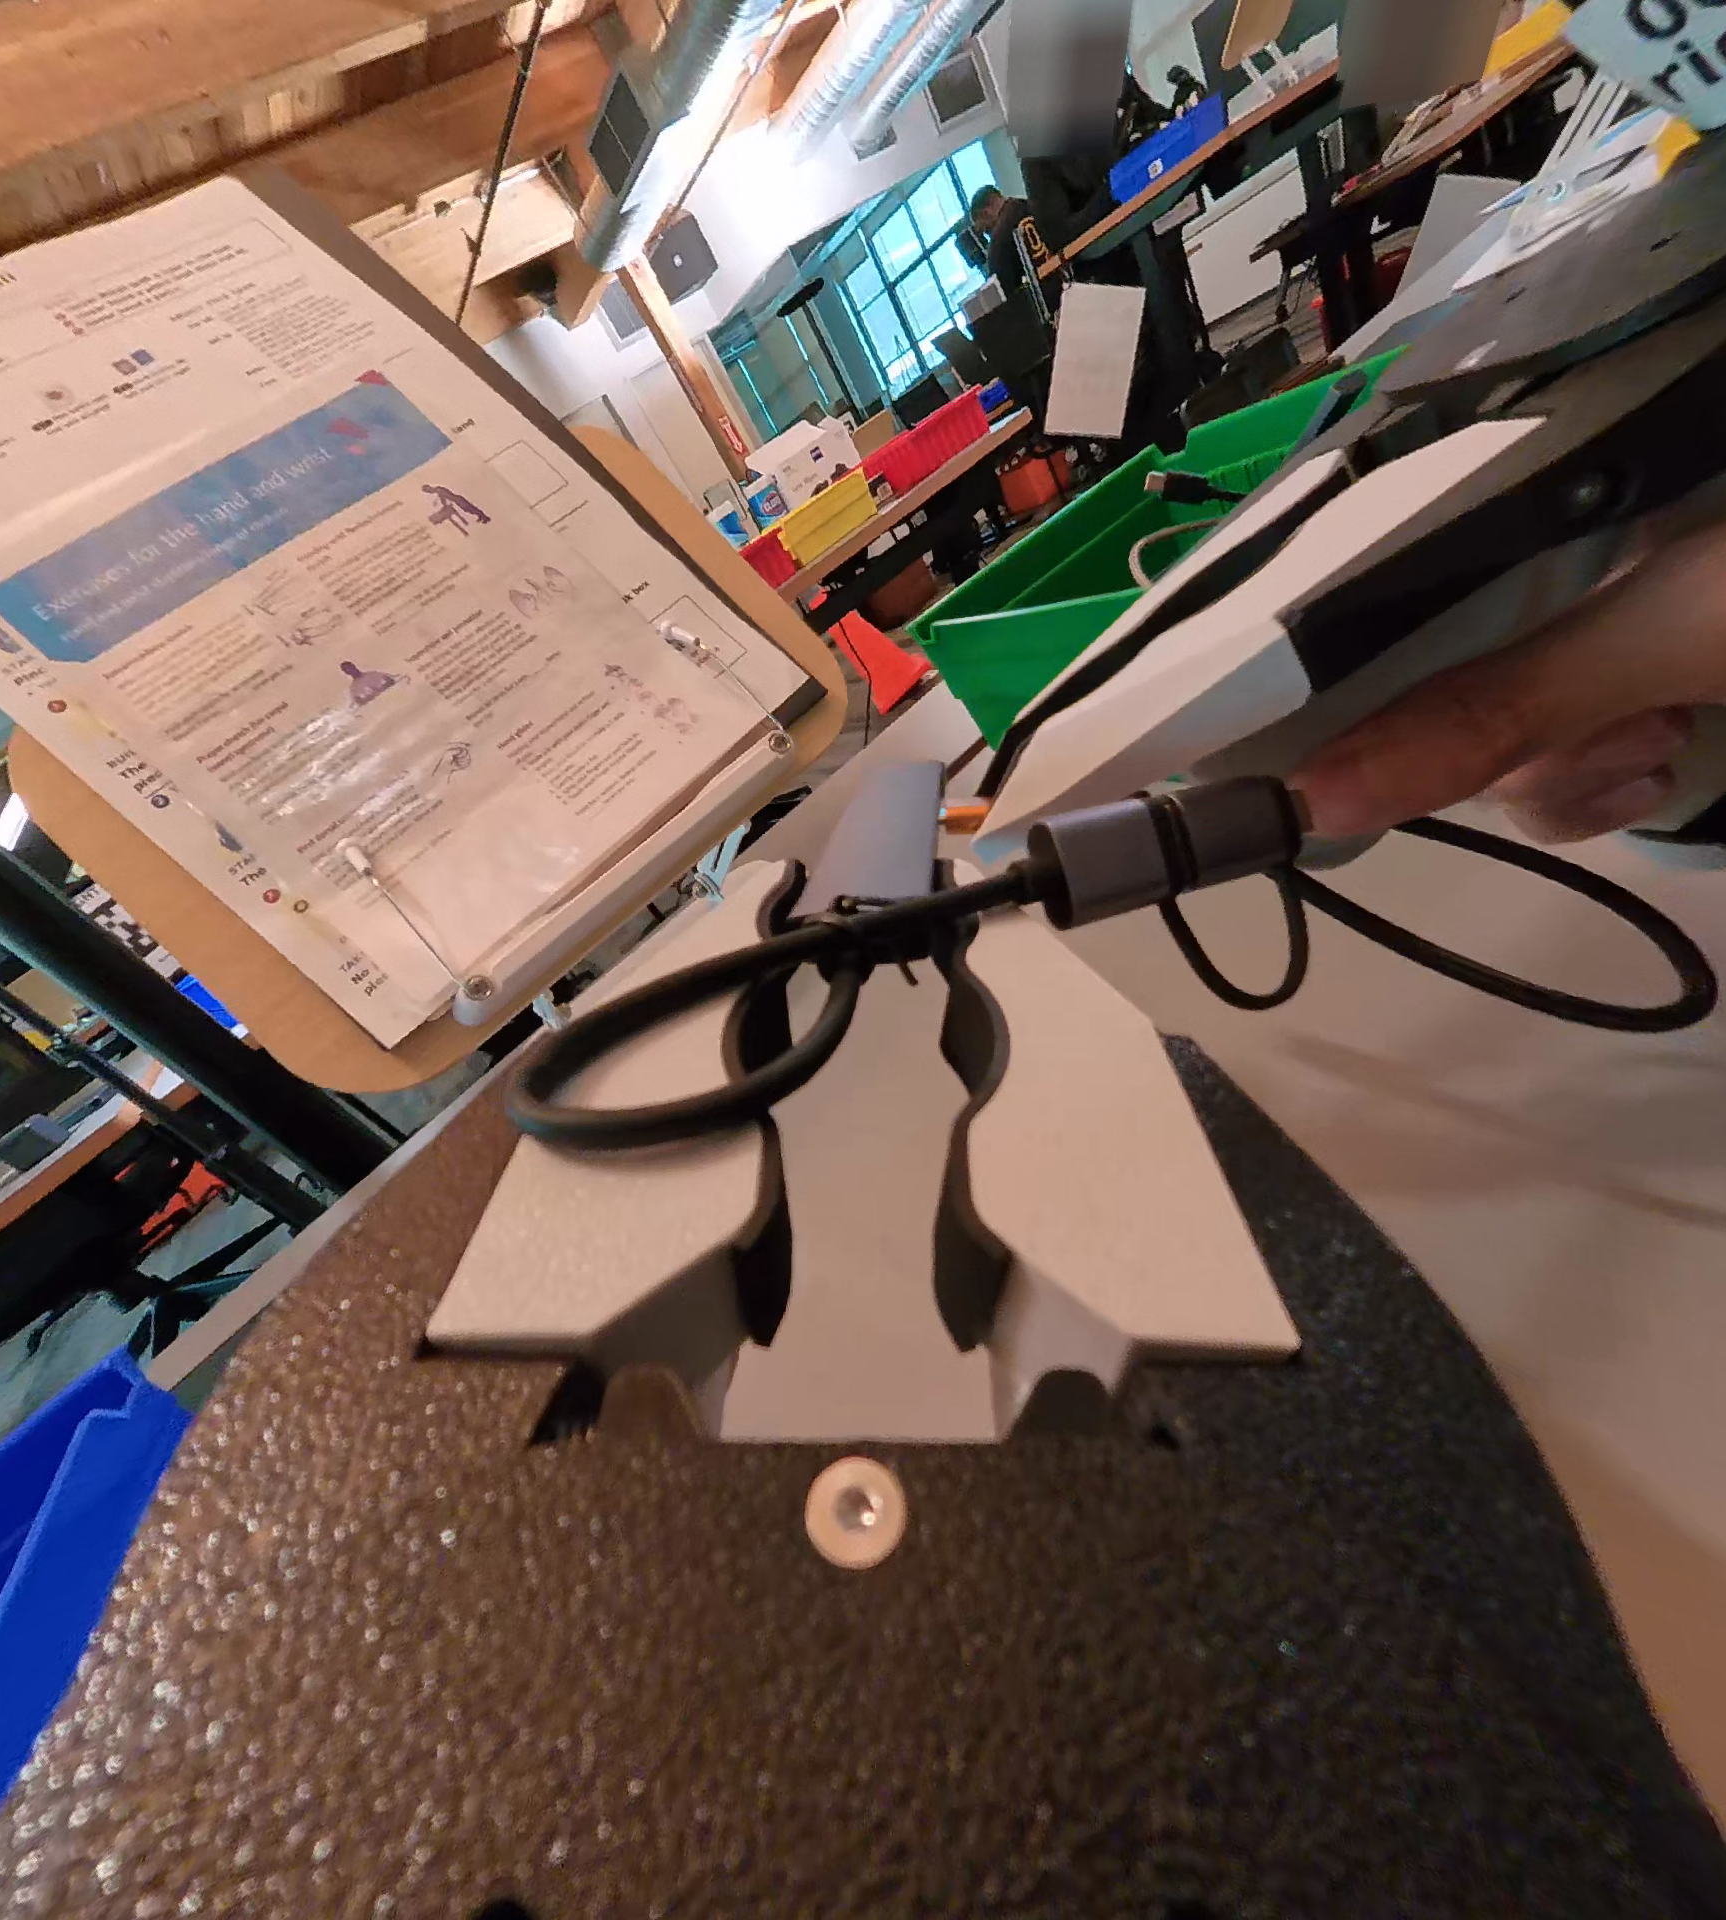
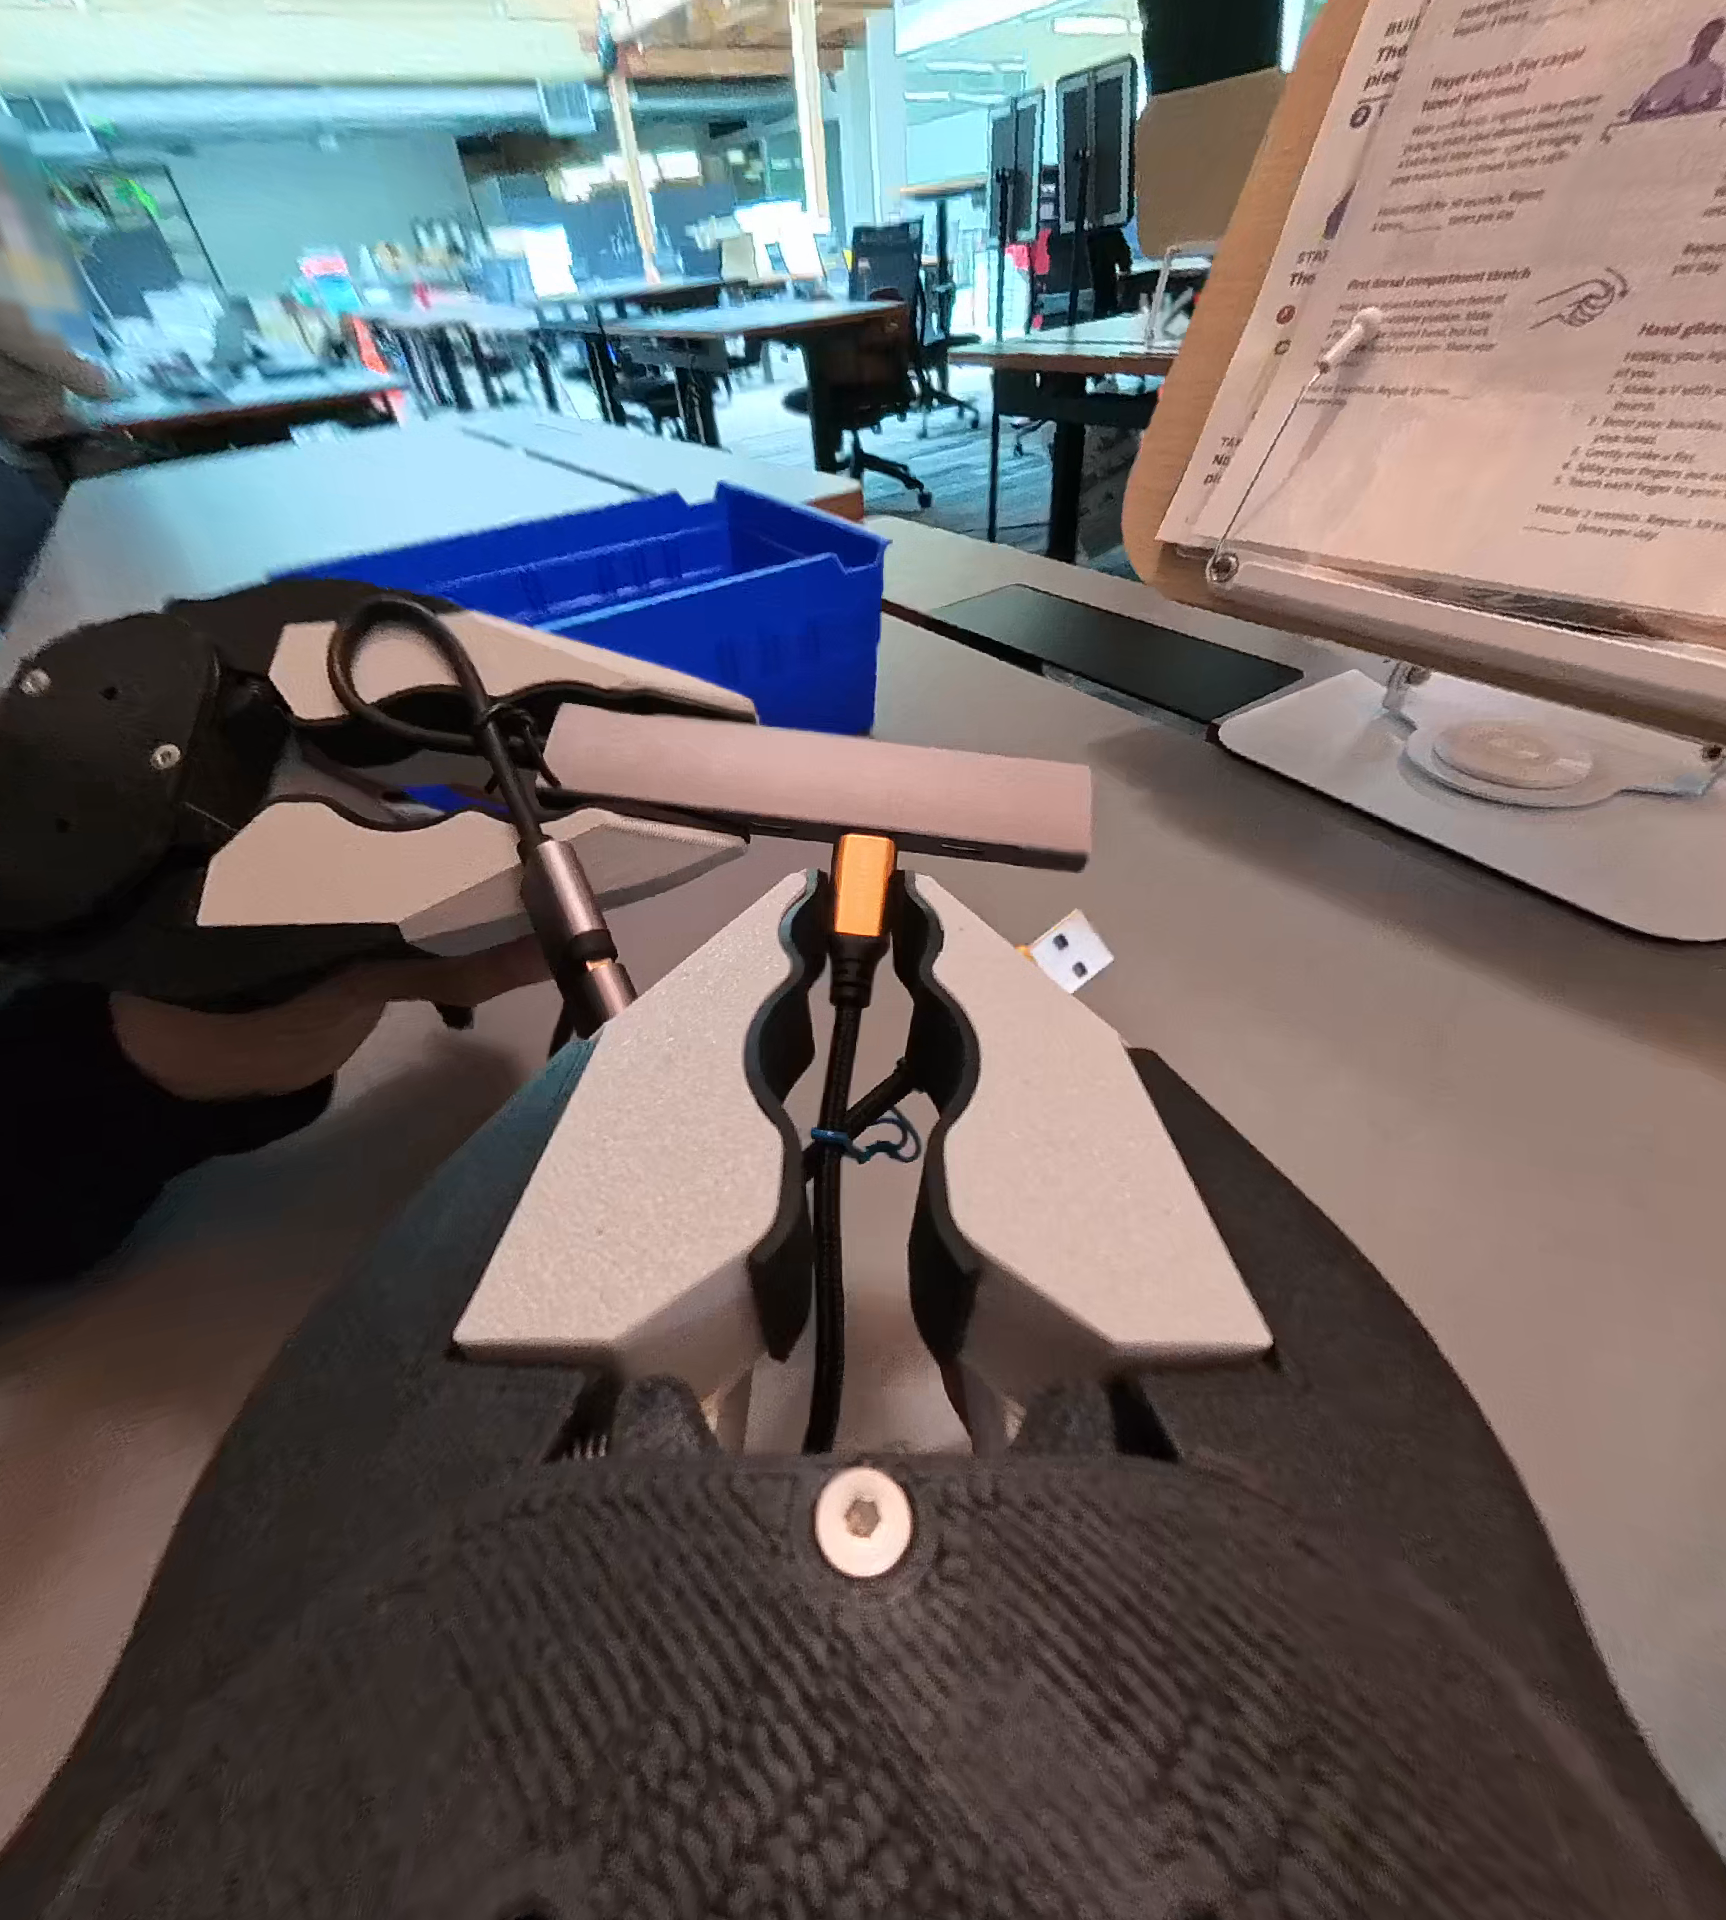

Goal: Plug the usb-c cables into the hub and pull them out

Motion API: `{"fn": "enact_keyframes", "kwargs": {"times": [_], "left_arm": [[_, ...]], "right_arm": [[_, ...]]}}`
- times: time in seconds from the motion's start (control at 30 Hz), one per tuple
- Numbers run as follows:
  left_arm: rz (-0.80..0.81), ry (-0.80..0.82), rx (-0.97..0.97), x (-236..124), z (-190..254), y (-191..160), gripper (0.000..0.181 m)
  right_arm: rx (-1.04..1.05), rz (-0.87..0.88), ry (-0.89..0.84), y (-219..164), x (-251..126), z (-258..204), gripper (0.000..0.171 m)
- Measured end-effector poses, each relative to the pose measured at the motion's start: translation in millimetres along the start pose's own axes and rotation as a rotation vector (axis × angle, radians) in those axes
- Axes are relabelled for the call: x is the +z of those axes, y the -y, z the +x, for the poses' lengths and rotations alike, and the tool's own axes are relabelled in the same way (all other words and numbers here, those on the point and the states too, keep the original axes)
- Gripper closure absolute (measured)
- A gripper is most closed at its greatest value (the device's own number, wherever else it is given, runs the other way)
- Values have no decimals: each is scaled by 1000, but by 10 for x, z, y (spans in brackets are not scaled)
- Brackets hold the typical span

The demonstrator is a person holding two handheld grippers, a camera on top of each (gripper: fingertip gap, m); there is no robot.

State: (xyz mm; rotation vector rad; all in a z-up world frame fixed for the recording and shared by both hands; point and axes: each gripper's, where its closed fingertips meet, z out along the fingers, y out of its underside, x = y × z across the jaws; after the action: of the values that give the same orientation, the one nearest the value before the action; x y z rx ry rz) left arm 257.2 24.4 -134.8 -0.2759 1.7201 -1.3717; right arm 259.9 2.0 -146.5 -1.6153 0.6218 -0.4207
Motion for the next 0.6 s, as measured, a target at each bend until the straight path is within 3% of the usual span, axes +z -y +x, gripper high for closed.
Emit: {"fn": "enact_keyframes", "kwargs": {"times": [0.3,0.43,0.53,0.6], "left_arm": [[-17,18,22,45,11,34,155],[-41,-10,41,46,52,-61,155],[-20,11,36,57,26,36,155],[-38,-3,16,58,19,-14,157]], "right_arm": [[42,15,-7,10,-18,41,159],[-30,-57,-35,-111,-2,52,159],[53,-1,-6,1,-35,53,159],[-23,-50,-59,-91,17,54,159]]}}
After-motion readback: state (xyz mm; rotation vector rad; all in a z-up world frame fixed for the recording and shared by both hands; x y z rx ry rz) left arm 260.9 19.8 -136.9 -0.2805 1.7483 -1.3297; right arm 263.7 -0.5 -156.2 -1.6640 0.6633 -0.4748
